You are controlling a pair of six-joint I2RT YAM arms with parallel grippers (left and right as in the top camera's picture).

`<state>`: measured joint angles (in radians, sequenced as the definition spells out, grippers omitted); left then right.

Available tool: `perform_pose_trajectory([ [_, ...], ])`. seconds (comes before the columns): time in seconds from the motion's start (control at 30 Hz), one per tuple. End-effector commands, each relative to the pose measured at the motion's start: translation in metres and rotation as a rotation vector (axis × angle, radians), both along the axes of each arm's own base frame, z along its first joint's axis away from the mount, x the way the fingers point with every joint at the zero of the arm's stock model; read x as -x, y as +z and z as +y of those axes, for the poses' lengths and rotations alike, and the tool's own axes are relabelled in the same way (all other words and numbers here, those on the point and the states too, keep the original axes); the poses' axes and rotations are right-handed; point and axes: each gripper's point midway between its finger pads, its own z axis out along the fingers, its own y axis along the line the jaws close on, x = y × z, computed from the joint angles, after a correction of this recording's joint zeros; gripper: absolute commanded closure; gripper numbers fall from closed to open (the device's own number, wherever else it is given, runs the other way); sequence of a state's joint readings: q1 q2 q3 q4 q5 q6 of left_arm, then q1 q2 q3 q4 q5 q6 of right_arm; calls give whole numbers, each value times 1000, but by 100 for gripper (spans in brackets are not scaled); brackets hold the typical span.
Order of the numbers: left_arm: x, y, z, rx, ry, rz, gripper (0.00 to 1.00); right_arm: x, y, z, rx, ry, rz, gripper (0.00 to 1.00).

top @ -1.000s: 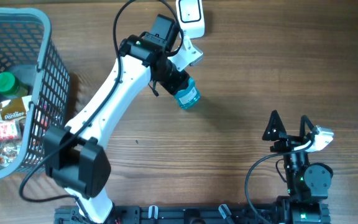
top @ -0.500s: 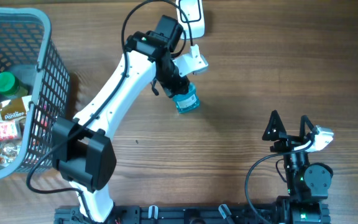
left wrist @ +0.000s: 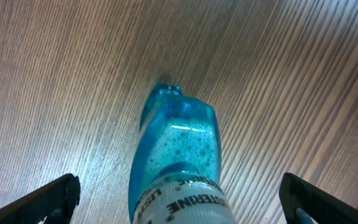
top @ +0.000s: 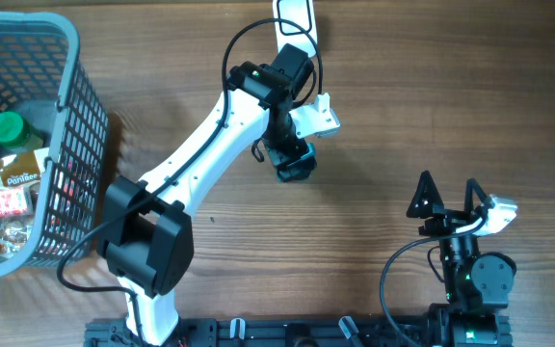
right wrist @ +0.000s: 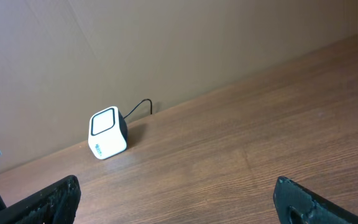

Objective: Scan the item barcode
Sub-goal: 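Hold the bottle label under the scanner, then set it on table, then return left gripper to basket and grasp the green Knorr jar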

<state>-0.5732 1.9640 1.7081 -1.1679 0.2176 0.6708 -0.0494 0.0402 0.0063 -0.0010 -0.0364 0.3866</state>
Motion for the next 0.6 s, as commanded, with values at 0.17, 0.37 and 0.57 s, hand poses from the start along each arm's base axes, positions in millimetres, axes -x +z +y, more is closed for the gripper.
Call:
perform_pose_trajectory([
  [0.17,14,65,-4,130,17,-71,0,0,1,0,17,2,-6,0],
  [0.37,24,159,31,226,244,-283,0,0,1,0,17,3,-6,0],
  [0.57,-17,290,214,470,1348,-728,0,0,1,0,17,3,-6,0],
])
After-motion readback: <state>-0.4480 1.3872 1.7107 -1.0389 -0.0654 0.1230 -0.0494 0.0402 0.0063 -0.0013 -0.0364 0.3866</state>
